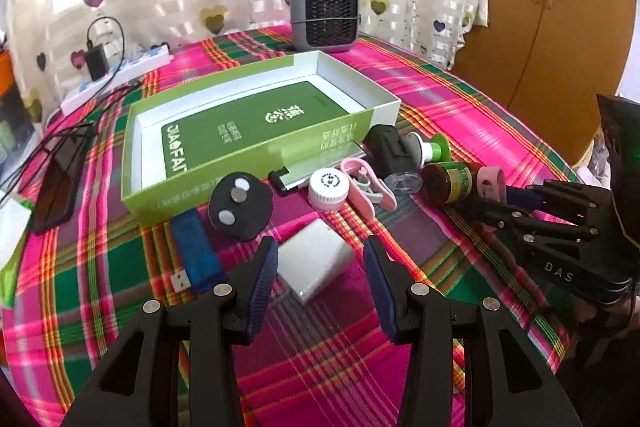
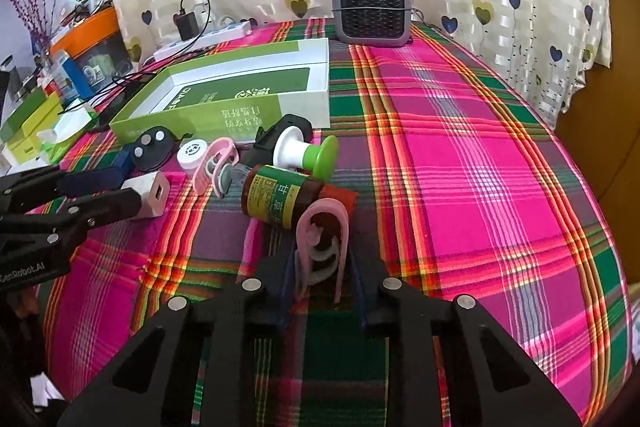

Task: Organize rigid objects
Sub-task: 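Close the right gripper on the pink clip while the left gripper approaches the white charger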

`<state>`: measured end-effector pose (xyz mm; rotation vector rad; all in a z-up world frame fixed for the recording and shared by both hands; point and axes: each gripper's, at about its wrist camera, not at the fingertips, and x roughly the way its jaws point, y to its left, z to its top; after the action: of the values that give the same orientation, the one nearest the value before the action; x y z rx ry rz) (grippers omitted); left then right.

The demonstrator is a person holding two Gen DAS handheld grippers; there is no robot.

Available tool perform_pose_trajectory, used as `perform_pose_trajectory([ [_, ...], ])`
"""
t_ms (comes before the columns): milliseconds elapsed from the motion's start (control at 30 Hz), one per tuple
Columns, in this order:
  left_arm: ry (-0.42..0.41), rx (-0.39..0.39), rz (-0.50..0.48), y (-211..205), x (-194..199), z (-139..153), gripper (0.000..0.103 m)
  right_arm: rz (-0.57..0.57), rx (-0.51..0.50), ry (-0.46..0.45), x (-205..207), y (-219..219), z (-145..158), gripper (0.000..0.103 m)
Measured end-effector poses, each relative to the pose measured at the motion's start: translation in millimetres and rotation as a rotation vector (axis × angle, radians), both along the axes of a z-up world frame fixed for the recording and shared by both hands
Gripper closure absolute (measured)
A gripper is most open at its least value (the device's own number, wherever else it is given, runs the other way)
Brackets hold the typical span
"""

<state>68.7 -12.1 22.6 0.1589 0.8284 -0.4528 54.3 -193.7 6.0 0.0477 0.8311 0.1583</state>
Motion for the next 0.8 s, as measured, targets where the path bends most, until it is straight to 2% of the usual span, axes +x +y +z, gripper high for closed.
perform_pose_trajectory([
  [233, 0.0, 0.009, -0.03, -3.6, 8.6, -1.9, 0.06, 0.002, 0.005, 0.003, 0.3, 0.2, 0.7, 0.078],
  [467, 0.042, -0.002, -0.05, -1.5, 18.9, -6.4, 0.06, 0.013, 0.016, -0.009, -5.5, 0.6, 6.3, 0.078],
  [633, 0.036, 0.025, -0.062, -5.0, 15.9, -6.8, 0.06, 0.016, 0.02, -0.01, -7.3, -0.6, 7.6, 0.078],
  [800, 0.056, 0.019, -0.072, -6.0, 9.9, -6.4, 0.06, 0.026, 0.023, -0.008, -8.7, -0.3, 8.5, 0.078],
])
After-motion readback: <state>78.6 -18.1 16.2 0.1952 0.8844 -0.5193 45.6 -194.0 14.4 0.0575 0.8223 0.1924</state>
